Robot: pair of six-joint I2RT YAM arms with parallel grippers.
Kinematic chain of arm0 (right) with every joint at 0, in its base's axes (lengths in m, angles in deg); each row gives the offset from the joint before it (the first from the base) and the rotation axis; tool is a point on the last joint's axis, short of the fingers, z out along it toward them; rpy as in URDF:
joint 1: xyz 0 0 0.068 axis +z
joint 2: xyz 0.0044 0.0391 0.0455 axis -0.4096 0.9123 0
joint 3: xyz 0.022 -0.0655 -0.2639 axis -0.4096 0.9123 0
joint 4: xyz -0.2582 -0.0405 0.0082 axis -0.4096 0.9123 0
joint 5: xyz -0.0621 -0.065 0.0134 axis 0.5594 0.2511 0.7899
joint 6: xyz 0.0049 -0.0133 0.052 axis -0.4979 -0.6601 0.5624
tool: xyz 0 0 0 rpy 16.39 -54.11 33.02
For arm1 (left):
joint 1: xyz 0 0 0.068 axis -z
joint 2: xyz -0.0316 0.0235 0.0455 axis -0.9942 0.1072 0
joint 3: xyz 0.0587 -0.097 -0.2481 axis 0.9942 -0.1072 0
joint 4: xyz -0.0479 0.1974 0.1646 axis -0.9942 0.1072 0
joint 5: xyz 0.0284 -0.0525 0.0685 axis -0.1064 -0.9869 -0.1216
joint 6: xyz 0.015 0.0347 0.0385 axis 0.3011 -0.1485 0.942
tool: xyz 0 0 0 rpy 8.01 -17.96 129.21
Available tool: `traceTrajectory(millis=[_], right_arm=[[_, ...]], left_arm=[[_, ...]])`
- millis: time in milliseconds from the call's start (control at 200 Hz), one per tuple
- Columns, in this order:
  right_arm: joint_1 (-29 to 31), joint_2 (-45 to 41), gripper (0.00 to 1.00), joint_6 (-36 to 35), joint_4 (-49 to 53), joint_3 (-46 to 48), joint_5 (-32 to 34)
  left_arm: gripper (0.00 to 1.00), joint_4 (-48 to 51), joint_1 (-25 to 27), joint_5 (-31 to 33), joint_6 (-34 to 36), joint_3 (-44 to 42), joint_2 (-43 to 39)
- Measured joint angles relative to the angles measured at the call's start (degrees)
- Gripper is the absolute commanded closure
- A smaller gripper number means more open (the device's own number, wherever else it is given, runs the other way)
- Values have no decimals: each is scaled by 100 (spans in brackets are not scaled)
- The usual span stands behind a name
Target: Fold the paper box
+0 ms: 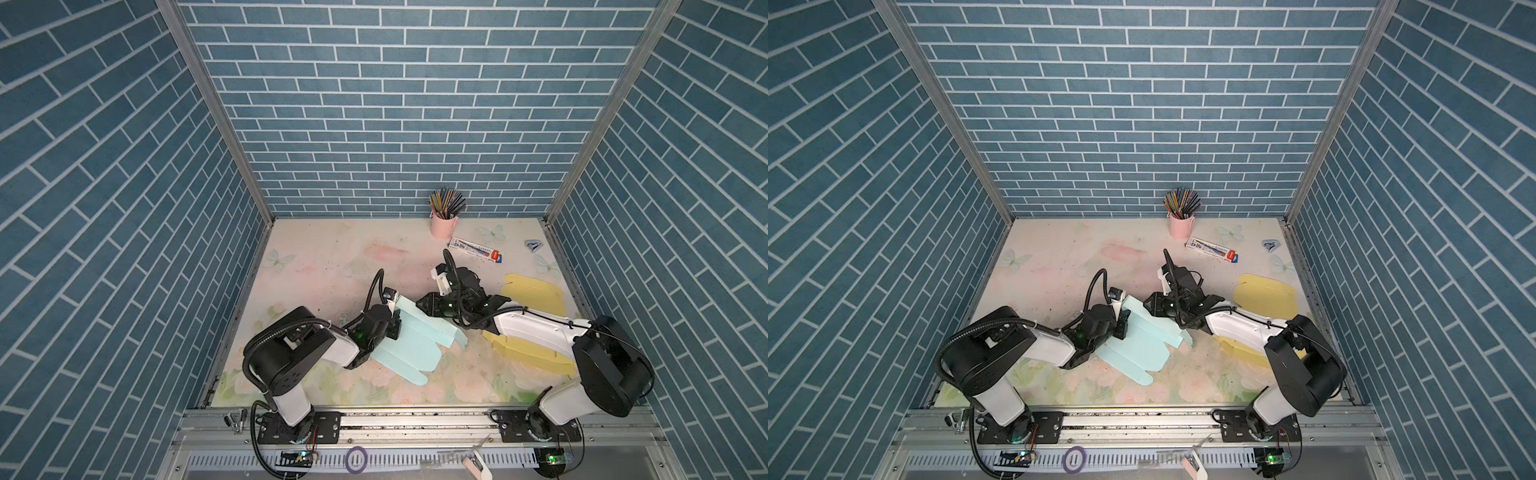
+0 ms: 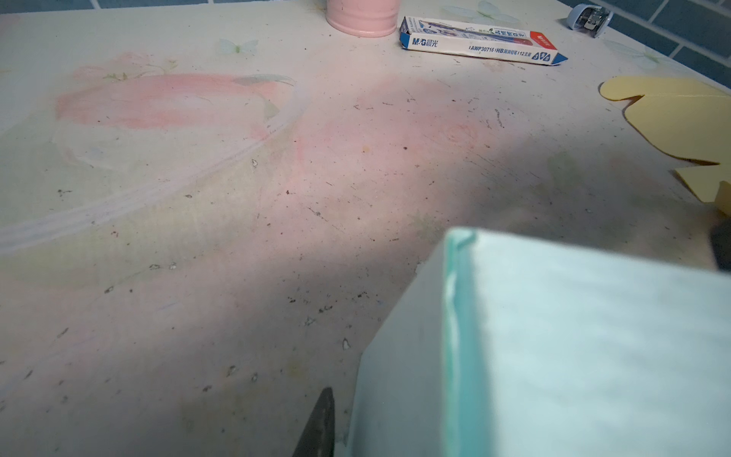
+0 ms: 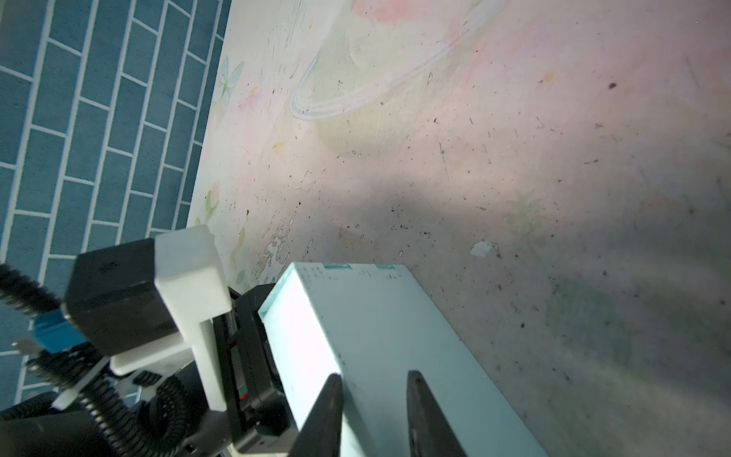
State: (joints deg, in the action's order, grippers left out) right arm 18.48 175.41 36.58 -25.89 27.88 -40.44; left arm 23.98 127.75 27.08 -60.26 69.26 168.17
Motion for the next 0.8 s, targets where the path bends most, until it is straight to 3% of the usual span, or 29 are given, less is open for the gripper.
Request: traceTrajectory(millis=[135,425,800], right_arm=[[2,0,71,0,0,0,-2],[7,0,71,4,-17,0,33],[35,-83,70,103,179,-63,28]], left_arm=[[81,-17,0,-4,46,42,42],[94,-63,0,-52,238,90,118],[97,-103,-7,-133,286,81,118]])
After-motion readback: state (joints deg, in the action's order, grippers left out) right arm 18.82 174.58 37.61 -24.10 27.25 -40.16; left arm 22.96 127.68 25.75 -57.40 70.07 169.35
